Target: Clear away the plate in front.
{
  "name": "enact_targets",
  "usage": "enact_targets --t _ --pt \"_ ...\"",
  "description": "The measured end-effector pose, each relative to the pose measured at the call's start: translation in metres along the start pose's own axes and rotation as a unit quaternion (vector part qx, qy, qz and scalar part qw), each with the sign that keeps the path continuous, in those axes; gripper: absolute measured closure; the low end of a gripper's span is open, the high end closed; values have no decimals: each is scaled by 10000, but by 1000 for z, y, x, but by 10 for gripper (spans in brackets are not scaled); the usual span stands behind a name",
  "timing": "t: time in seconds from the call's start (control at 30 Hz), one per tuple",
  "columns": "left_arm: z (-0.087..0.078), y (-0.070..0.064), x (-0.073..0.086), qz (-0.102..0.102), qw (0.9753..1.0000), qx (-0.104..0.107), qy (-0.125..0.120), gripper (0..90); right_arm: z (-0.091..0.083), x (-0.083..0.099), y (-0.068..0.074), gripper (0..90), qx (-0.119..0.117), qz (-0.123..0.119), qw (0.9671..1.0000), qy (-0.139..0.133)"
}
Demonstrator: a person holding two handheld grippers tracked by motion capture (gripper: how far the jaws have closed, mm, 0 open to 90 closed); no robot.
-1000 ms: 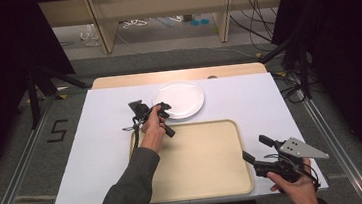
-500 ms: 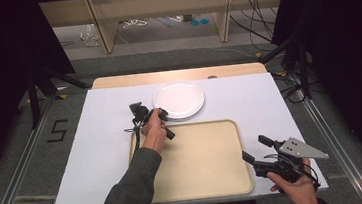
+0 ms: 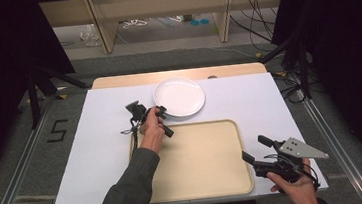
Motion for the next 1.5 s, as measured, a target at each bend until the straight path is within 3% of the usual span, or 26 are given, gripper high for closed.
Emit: enact_targets --t 0.03,0.13,0.2,0.23,0.27,0.3,0.47,0.53,0.8,0.9,1.03,1.07,1.17,1.2,1.27,1.3,1.37,1.43,1.47,1.5 --pt "0 -2 0 -96 9999 83 -109 864 0 0 0 198 0 0 10000 0" --pt "0 0 -1 -32 9999 117 -20 866 1 0 0 199 -35 23 10000 -59" --pt "-1 1 0 -162 9997 151 -55 865 0 0 0 199 -16 12 10000 -49" --pt "0 3 0 -100 9997 190 -90 864 1 0 0 200 -49 51 10000 -48" --pt "-1 2 1 -205 9993 264 -168 861 0 0 0 200 -65 97 9999 -35" --pt "0 1 2 -160 9989 359 -248 862 0 0 0 200 -73 100 9999 -38" --pt "-1 1 2 -201 9990 350 -195 857 0 0 0 201 -64 69 9999 -96" --pt "0 1 3 -237 9982 485 -245 854 0 0 0 201 -77 73 9999 -81" --pt "-2 3 3 -371 9969 659 -224 839 -2 0 -1 202 -21 17 10000 -1" --pt "-3 3 2 -407 9955 792 -329 834 1 0 0 203 -106 102 9998 -148" --pt "-6 2 2 -489 9954 780 -273 827 0 1 0 203 -115 126 9998 -132" --pt "-6 3 3 -479 9941 928 -292 827 -1 0 0 203 -79 90 9999 -29" --pt "-10 2 3 -493 9938 953 -292 825 0 1 0 203 -102 96 9998 -171" --pt "-14 3 5 -529 9921 1080 -352 824 0 1 -1 203 -105 91 9997 -178" --pt "-16 3 6 -458 9921 1109 -354 823 0 1 -1 203 -107 92 9997 -179" --pt "-20 3 8 -560 9907 1189 -350 822 0 0 -1 203 -114 92 9998 -164" --pt "-22 2 9 -550 9904 1229 -318 818 0 0 -1 203 -113 96 9997 -175" --pt "-27 2 11 -618 9883 1361 -295 819 0 0 -1 203 -118 103 9997 -178" --pt "-29 3 12 -550 9890 1354 -234 819 0 0 -1 203 -118 103 9997 -178" --pt "-31 2 14 -614 9883 1368 -272 821 0 0 -1 203 -120 139 9997 -170"
Point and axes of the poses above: each handheld gripper's, and its own axes: z roughly forward along the jaws, x roughly out of its underside, y roughly to its left, the point moved 1 cm from there along z, roughly forward along the jaws, and after that the axes turned 2 degrees about x, right-handed, at the moved point
